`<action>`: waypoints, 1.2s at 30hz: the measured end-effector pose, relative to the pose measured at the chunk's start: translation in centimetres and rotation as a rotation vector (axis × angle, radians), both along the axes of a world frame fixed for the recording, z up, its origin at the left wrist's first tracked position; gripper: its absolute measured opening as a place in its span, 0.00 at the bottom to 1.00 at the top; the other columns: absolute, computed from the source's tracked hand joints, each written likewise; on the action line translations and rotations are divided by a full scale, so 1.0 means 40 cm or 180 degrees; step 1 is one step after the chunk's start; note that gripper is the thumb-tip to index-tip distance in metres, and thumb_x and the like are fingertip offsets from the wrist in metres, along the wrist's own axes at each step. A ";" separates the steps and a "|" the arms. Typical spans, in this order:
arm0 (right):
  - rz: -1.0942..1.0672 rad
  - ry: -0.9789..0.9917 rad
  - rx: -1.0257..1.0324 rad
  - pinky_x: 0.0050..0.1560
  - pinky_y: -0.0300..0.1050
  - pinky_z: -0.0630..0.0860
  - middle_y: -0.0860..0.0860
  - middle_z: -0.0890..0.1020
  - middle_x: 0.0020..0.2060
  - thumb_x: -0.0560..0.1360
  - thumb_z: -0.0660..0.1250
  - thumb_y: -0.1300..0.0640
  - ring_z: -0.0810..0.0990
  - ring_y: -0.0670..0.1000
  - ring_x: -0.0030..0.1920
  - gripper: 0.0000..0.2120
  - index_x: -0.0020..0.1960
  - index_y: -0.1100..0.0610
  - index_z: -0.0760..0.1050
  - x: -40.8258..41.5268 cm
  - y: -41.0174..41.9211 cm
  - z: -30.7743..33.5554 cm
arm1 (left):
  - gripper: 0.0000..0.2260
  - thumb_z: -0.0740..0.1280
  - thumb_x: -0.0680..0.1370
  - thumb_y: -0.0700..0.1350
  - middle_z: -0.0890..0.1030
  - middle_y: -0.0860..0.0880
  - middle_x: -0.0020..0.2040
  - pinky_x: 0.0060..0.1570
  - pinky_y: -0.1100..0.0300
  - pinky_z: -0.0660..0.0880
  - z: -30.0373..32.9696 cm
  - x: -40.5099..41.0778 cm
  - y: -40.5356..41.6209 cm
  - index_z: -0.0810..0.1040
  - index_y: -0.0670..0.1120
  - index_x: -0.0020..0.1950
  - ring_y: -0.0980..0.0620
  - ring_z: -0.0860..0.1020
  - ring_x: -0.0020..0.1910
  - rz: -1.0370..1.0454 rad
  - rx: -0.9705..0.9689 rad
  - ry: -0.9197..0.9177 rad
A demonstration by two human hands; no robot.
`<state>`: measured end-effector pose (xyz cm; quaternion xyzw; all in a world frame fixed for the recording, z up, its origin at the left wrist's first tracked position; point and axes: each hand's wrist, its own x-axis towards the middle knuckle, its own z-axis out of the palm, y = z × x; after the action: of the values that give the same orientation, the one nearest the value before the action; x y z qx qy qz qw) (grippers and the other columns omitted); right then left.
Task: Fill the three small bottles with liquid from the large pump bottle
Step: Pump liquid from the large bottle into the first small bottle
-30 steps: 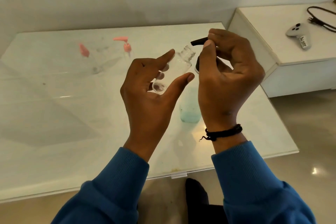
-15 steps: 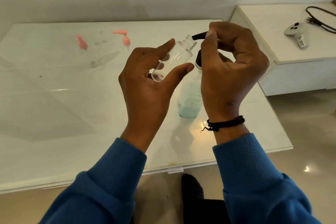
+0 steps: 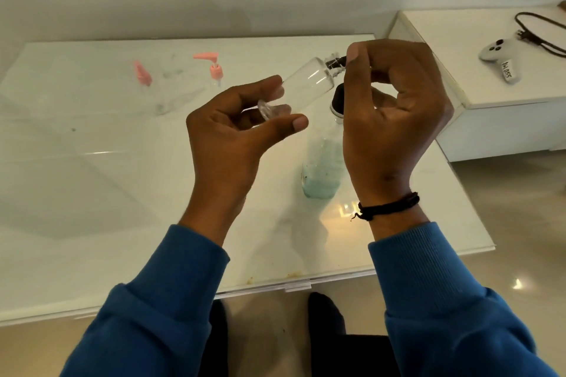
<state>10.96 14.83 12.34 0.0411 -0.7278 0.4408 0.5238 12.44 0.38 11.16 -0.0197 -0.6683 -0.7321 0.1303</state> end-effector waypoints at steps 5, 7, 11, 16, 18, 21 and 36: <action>0.0037 0.0057 0.0160 0.37 0.41 0.81 0.48 0.79 0.41 0.79 0.69 0.62 0.78 0.41 0.40 0.08 0.43 0.64 0.83 0.002 -0.014 0.002 | 0.23 0.75 0.67 0.39 0.86 0.48 0.54 0.55 0.56 0.80 -0.003 -0.010 -0.019 0.81 0.44 0.62 0.45 0.83 0.57 -0.0548 0.1255 -0.0542; 0.0011 0.0091 0.0236 0.35 0.46 0.81 0.48 0.78 0.40 0.80 0.69 0.62 0.79 0.45 0.39 0.09 0.43 0.64 0.83 0.003 -0.016 0.003 | 0.21 0.73 0.68 0.38 0.86 0.45 0.53 0.52 0.59 0.80 -0.003 -0.008 -0.025 0.80 0.43 0.61 0.43 0.84 0.55 -0.0684 0.1732 -0.0726; -0.0121 0.0194 0.0443 0.32 0.51 0.79 0.47 0.76 0.40 0.80 0.68 0.64 0.79 0.48 0.37 0.11 0.40 0.65 0.82 0.000 -0.011 0.001 | 0.17 0.70 0.71 0.40 0.86 0.43 0.53 0.51 0.60 0.81 -0.009 -0.009 -0.030 0.79 0.42 0.61 0.43 0.85 0.53 -0.0722 0.2036 -0.0775; -0.0270 0.0213 0.0391 0.30 0.54 0.77 0.47 0.75 0.37 0.80 0.68 0.65 0.75 0.48 0.36 0.13 0.37 0.65 0.80 -0.008 -0.002 -0.010 | 0.16 0.70 0.72 0.43 0.85 0.40 0.54 0.47 0.62 0.81 -0.013 -0.002 -0.013 0.80 0.41 0.58 0.43 0.85 0.51 -0.0780 0.2205 -0.0880; -0.0238 0.0256 0.0304 0.30 0.53 0.77 0.48 0.74 0.38 0.79 0.68 0.67 0.75 0.48 0.36 0.12 0.36 0.66 0.80 -0.006 0.000 -0.017 | 0.15 0.70 0.72 0.43 0.85 0.40 0.54 0.47 0.62 0.81 -0.016 0.001 -0.004 0.80 0.41 0.58 0.44 0.85 0.50 -0.0770 0.2300 -0.0955; -0.0219 0.0286 0.0221 0.30 0.54 0.77 0.49 0.73 0.37 0.79 0.68 0.68 0.75 0.52 0.35 0.12 0.37 0.66 0.79 -0.006 0.000 -0.028 | 0.15 0.70 0.73 0.45 0.85 0.41 0.53 0.44 0.64 0.81 -0.017 0.004 0.004 0.81 0.42 0.58 0.46 0.86 0.48 -0.0760 0.2397 -0.1089; -0.0190 0.0227 0.0227 0.32 0.35 0.76 0.48 0.73 0.37 0.79 0.69 0.64 0.70 0.35 0.36 0.12 0.37 0.63 0.79 -0.013 0.002 -0.003 | 0.17 0.73 0.65 0.48 0.85 0.41 0.50 0.44 0.63 0.81 -0.011 0.001 0.016 0.83 0.42 0.51 0.48 0.85 0.48 -0.0760 0.2546 -0.1159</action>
<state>10.44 14.91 12.23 0.0536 -0.7248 0.3970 0.5605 12.47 1.02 10.72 0.0843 -0.3380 -0.9342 -0.0774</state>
